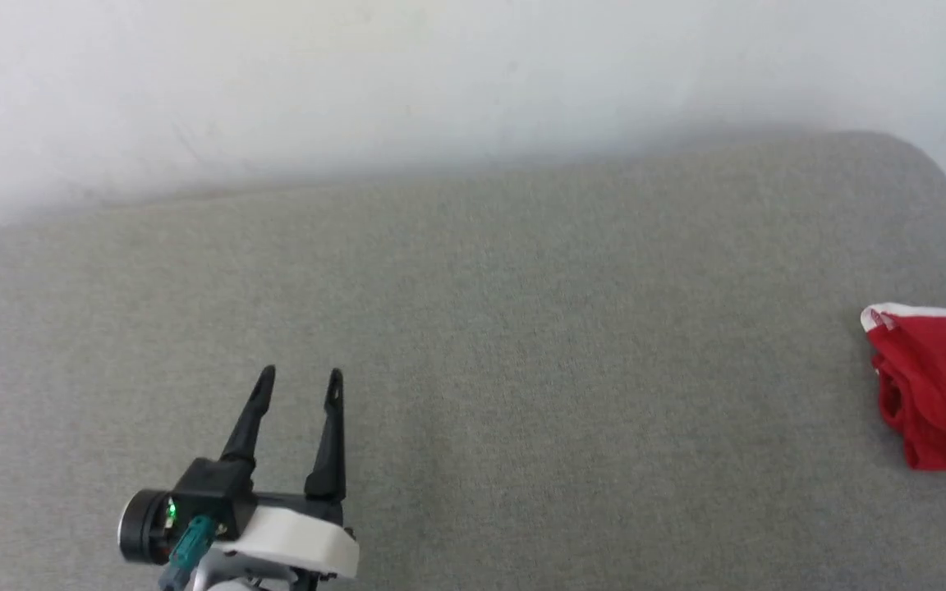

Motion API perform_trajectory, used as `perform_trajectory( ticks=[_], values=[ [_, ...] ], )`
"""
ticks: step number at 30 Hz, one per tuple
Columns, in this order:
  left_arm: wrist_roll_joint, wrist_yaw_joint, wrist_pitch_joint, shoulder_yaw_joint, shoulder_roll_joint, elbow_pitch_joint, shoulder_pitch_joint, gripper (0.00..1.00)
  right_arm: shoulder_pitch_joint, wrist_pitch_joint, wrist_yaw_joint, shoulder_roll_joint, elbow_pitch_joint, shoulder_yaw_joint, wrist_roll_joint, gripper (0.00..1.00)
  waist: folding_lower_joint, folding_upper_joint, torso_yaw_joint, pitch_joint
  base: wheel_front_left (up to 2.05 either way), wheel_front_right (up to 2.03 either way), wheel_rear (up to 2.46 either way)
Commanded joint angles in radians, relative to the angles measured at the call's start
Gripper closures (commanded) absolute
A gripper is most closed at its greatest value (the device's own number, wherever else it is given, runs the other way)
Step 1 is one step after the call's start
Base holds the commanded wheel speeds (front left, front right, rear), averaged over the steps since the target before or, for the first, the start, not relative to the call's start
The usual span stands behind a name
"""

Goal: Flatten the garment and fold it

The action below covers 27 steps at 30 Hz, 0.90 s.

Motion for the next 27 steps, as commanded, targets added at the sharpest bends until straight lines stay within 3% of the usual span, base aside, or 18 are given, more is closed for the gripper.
perform_trajectory(
  ticks=[1,8,13,27],
  values=[
    [0.004,0.011,-0.005,0.007,-0.002,-0.009,0.018,0.00,0.048,-0.020,-0.002,0.046,-0.035,-0.017,0.004,0.00,0.0003,-0.0001,0.032,-0.061,0.00,0.00,0.00],
    [0.013,0.027,-0.005,0.023,-0.003,-0.027,0.059,0.00,0.254,-0.098,-0.002,0.253,-0.203,-0.047,-0.009,0.00,0.0003,-0.0001,0.066,-0.086,0.00,0.00,0.00],
    [0.009,0.032,-0.005,0.030,-0.003,-0.019,0.086,0.00,0.382,-0.120,-0.002,0.355,-0.223,-0.041,-0.012,0.00,0.0003,-0.0001,0.083,-0.101,0.00,0.00,0.00],
    [0.027,0.041,-0.005,0.029,-0.003,0.035,0.126,0.00,0.521,-0.146,-0.002,0.418,-0.165,-0.012,-0.031,0.00,0.0003,-0.0001,0.105,-0.127,0.00,0.00,0.00]
  ],
)
